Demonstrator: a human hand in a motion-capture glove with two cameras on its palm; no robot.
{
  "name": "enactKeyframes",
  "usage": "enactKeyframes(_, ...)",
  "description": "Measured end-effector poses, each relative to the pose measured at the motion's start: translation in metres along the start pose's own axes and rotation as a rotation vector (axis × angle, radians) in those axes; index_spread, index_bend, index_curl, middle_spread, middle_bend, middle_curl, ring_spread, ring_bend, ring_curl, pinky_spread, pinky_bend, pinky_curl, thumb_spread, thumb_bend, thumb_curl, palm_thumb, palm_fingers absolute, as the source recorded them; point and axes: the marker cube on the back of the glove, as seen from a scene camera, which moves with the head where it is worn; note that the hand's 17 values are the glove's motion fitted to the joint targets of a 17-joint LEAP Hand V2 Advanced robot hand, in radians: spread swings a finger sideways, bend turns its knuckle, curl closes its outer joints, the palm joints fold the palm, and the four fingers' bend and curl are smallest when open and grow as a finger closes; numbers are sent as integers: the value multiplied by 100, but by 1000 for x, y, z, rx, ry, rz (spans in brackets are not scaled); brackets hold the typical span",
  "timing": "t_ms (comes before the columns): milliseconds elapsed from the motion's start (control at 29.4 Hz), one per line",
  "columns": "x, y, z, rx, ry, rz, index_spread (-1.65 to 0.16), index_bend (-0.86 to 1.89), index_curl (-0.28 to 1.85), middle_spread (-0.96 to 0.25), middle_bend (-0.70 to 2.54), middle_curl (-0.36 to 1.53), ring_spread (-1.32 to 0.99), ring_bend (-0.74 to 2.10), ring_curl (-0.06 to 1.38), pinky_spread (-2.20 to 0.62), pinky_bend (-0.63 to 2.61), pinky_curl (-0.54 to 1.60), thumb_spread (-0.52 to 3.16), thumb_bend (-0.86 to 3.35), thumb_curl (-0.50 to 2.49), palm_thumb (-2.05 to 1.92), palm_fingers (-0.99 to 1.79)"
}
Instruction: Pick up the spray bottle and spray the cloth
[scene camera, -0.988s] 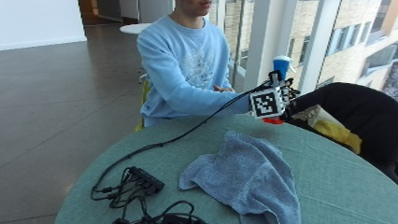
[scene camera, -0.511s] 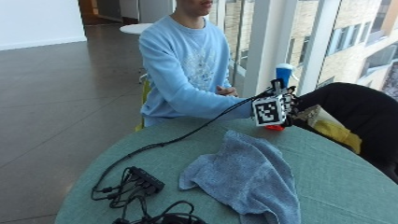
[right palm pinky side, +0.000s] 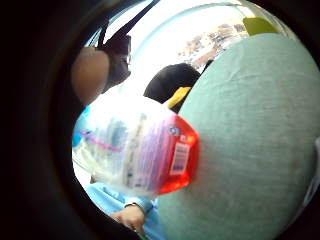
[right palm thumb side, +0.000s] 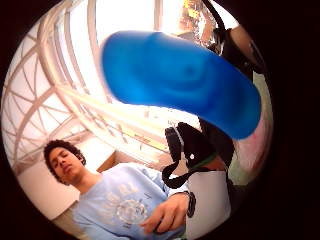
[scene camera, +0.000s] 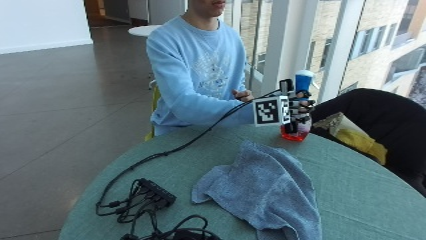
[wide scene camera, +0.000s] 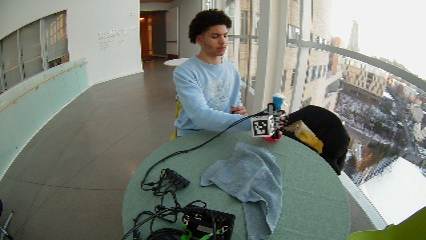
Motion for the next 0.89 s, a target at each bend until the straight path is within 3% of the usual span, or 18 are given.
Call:
enactKeyframes(204, -27, 46, -64, -17, 237, -14, -27, 16, 42, -9, 21, 42, -8, 39, 38, 17, 18, 27, 104, -3, 43, 71, 86)
enactKeyframes(511, -39, 155, -190, 18, 800, 59, -30, 14, 39, -8, 20, 42, -5, 31, 36, 18, 19, 29, 105, -3, 39, 68, 77)
enactKeyframes(886, -21, 264, -247, 7, 1162, 193, -31, 18, 39, -8, 21, 42, -4, 26, 34, 21, 15, 27, 106, -3, 36, 64, 78)
